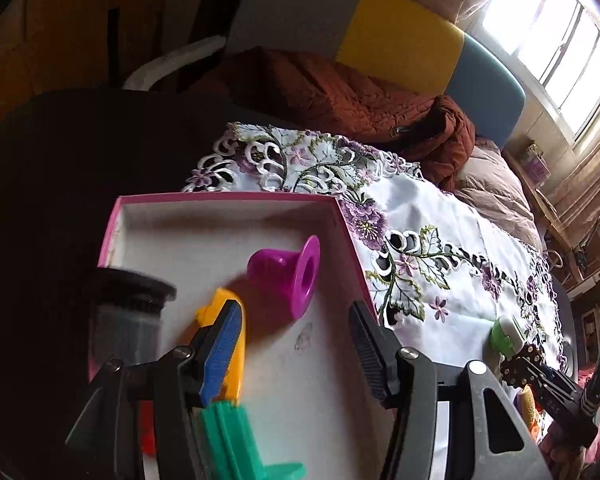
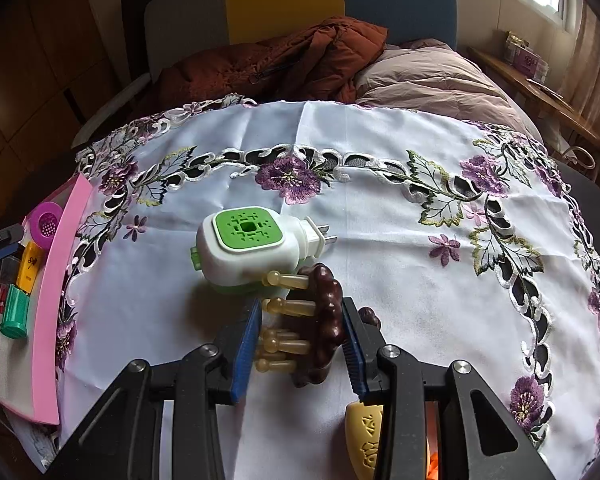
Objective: Organize rigid objects
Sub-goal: 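Withdraw the left tool from the box while the right tool carries the brown comb toward it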
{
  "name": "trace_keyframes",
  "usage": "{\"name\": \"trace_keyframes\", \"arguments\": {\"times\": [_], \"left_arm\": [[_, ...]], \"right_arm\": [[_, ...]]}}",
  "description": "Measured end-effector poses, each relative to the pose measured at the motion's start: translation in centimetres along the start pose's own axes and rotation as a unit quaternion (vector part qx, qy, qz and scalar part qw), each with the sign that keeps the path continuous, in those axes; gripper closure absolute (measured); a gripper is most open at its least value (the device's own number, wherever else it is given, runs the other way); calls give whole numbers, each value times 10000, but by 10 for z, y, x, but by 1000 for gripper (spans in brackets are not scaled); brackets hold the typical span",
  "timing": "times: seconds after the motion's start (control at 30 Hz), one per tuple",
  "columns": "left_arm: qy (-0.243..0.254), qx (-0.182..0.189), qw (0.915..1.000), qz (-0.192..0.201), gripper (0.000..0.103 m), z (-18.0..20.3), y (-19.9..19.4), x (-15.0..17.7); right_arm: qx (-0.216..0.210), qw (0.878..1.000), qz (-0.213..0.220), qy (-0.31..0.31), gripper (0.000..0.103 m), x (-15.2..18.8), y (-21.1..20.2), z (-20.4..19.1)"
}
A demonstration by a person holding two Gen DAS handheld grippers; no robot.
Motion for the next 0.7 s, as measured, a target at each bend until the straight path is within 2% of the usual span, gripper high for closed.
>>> {"name": "trace_keyframes", "arguments": {"times": [0.27, 0.7], "left_arm": [[573, -617, 9958, 361, 47, 4, -48, 48], [743, -893, 9903, 766, 47, -5, -104, 100]], "right_arm": [[63, 9999, 47, -86, 64, 1, -1, -2], [187, 9996, 157, -162, 64, 3, -4, -6]]}}
Point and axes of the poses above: each gripper's, at about its wrist camera, not at the fingertips, and y roughly the way its jaws point, z to its right, x to its underside, the point moved 6 cm from there along y, roughly the way its jaws point, and after that the axes turned 1 degree about x, right-handed, at the moved point
